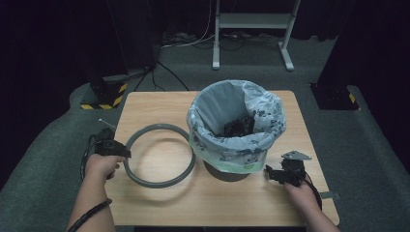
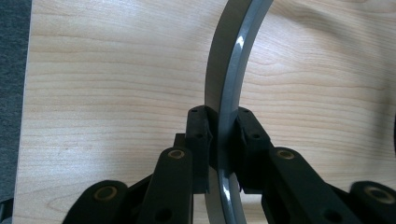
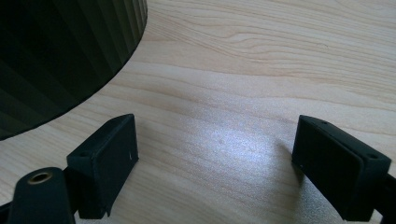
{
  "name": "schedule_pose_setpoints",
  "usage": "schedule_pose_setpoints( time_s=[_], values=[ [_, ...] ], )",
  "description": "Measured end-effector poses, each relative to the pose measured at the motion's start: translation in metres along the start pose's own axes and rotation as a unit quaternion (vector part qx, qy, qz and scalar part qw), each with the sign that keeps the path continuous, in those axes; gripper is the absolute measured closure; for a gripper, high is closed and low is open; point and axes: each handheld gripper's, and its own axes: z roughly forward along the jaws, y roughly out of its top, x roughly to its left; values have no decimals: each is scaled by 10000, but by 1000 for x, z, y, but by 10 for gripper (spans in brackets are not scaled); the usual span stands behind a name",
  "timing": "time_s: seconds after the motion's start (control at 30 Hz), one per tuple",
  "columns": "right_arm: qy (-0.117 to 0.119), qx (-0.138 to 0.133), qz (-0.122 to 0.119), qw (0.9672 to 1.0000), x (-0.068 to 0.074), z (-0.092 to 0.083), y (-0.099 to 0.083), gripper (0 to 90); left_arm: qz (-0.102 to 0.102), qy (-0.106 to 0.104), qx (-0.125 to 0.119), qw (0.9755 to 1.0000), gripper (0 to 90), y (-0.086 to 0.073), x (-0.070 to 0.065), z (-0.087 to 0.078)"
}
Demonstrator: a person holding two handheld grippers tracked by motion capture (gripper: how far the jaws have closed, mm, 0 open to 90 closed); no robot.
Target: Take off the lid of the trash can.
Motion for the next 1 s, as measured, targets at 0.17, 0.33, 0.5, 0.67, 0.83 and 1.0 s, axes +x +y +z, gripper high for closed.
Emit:
schedule_pose_setpoints(
  time_s=[0.17, 0.33, 0.5, 0.67, 0.83, 1.0],
  values=[
    [0, -2, 3, 10000, 0, 0, 0, 138, -65, 6, -45, 10000, 780, -3, 5, 4],
    [1, 0, 4, 10000, 0, 0, 0, 138, -129, -7, -8, 9999, 778, -5, 6, 14],
    [0, 3, 14, 10000, 0, 0, 0, 138, -123, 12, -3, 9999, 776, -5, 4, 21],
    [-6, 9, 36, 10000, 1, 0, 0, 138, -9, 56, 16, 10000, 775, -4, -1, 29],
    [3, 4, 14, 10000, 1, 0, 0, 138, 12, 123, 52, 9999, 773, -4, -5, 36],
    [5, -4, -19, 10000, 0, 0, 0, 138, 105, 74, 145, 9998, 773, -5, -10, 43]
  ],
)
